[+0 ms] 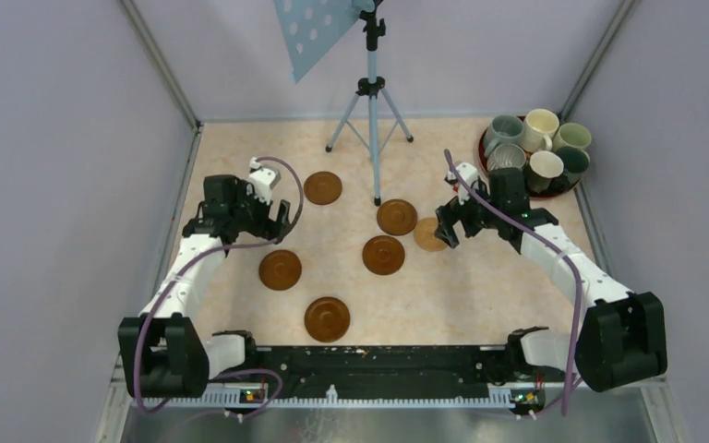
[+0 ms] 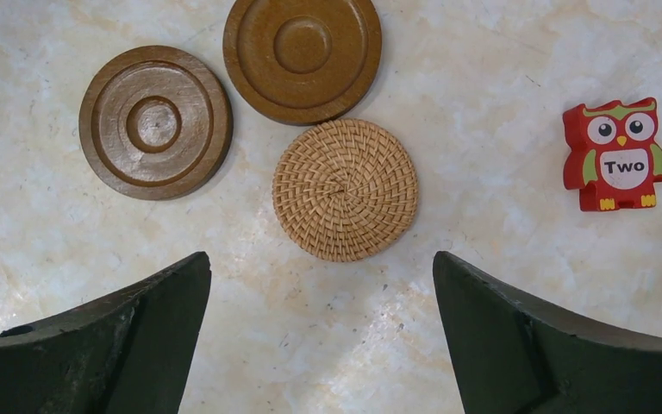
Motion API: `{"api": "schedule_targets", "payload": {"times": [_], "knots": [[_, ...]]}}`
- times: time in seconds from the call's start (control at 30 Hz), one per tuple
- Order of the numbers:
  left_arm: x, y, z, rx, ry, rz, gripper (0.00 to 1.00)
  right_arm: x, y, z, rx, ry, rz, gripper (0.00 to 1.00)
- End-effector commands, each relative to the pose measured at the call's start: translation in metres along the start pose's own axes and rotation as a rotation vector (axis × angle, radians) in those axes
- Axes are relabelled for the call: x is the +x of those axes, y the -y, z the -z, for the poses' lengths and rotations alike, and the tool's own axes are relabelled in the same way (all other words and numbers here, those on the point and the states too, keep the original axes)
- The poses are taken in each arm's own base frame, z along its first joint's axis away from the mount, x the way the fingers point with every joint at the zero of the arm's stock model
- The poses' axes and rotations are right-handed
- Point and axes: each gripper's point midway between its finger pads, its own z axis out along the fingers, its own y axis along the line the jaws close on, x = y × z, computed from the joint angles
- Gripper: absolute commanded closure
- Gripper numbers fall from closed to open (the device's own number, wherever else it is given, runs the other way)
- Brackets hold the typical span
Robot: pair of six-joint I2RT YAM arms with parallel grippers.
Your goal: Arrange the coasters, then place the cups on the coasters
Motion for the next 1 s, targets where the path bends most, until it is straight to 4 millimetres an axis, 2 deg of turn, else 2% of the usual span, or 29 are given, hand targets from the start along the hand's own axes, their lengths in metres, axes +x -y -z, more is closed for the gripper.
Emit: {"api": "schedule_targets", "payload": {"times": [0.0,0.23,0.33,0.43,0.5,0.7,0.87,0.97], "knots": [[-0.025,-0.019,-0.011,-0.041,0.042,-0.004,0.01,-0.019,0.003,0.005,-0.001,0.036,0.066,0.02],[-0.061,-0.037,-0.054,0.033,0.035,0.045,0.01,-0.013,0.009,0.003,0.029,0.014,0.073,0.02],[-0.080,-0.035,-0.084,0.080,0.033,0.068,0.01,-0.011,0.012,0.002,0.039,0.002,0.071,0.02],[-0.090,-0.038,-0.115,0.075,0.008,0.077,0.03,-0.009,0.013,0.001,0.043,-0.006,0.072,0.02],[-0.090,-0.041,-0.138,0.059,-0.016,0.072,0.06,-0.008,0.014,0.000,0.045,-0.011,0.072,0.02],[-0.091,-0.052,-0.183,-0.002,-0.057,0.052,0.17,-0.004,0.015,-0.002,0.047,-0.027,0.072,0.02],[-0.081,-0.059,-0.208,-0.037,-0.083,0.037,0.21,-0.001,0.016,-0.004,0.047,-0.040,0.069,0.02],[-0.068,-0.063,-0.218,-0.052,-0.115,0.043,0.26,0.001,0.017,-0.005,0.047,-0.048,0.068,0.02]]}}
